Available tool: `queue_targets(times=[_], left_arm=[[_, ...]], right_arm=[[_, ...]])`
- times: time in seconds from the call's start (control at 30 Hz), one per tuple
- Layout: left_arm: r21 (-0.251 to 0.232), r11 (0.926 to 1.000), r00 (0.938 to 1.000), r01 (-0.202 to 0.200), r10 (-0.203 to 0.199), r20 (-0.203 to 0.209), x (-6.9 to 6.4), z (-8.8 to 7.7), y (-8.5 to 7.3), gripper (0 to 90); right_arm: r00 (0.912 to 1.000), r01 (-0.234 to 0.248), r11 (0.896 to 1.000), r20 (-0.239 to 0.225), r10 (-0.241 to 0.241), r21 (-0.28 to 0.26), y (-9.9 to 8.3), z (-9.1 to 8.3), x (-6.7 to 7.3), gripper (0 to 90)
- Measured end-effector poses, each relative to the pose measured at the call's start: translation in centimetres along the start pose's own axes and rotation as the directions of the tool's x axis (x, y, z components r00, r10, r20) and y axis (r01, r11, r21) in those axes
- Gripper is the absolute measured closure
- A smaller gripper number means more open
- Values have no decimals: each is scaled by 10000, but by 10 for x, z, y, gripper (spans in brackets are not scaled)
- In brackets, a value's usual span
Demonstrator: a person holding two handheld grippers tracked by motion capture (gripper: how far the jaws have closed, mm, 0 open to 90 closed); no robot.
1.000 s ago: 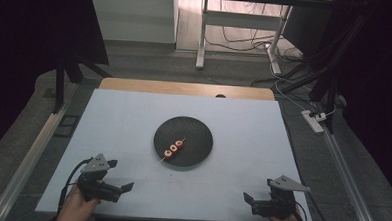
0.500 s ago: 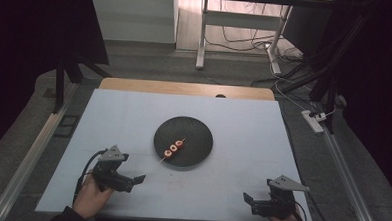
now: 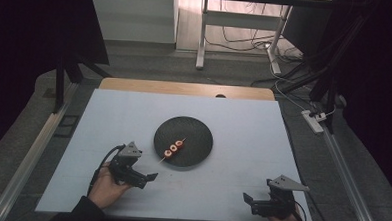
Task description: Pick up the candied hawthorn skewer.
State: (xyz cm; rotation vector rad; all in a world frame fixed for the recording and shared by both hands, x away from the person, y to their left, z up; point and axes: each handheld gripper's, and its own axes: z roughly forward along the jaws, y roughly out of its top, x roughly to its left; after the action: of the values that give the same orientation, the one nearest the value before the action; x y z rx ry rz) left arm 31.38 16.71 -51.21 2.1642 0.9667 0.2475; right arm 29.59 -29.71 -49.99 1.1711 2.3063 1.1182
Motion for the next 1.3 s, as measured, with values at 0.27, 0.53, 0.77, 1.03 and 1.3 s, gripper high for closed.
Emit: queue_targets(times=[0.27,0.53,0.77,1.03,1.3], left_arm=[[506,9974,9983,-503,518,-275,-2,18,10,0],[549,9977,9987,-400,417,-292,-1,31,16,0],[895,9950,9954,-452,524,-801,-5,35,22,206],[1307,9906,9893,-403,579,-1341,-8,33,28,492],[1534,9871,9890,-467,673,-1319,-14,32,34,707]], right_arm=[[10000,24,10000,-21,-24,9,0,0,0,0],[10000,35,10000,-47,-35,12,0,0,0,0],[10000,79,10000,-48,-79,27,0,1,0,0],[9999,112,9999,-44,-111,56,0,1,1,0],[9999,107,9999,-40,-107,80,0,1,1,0]])
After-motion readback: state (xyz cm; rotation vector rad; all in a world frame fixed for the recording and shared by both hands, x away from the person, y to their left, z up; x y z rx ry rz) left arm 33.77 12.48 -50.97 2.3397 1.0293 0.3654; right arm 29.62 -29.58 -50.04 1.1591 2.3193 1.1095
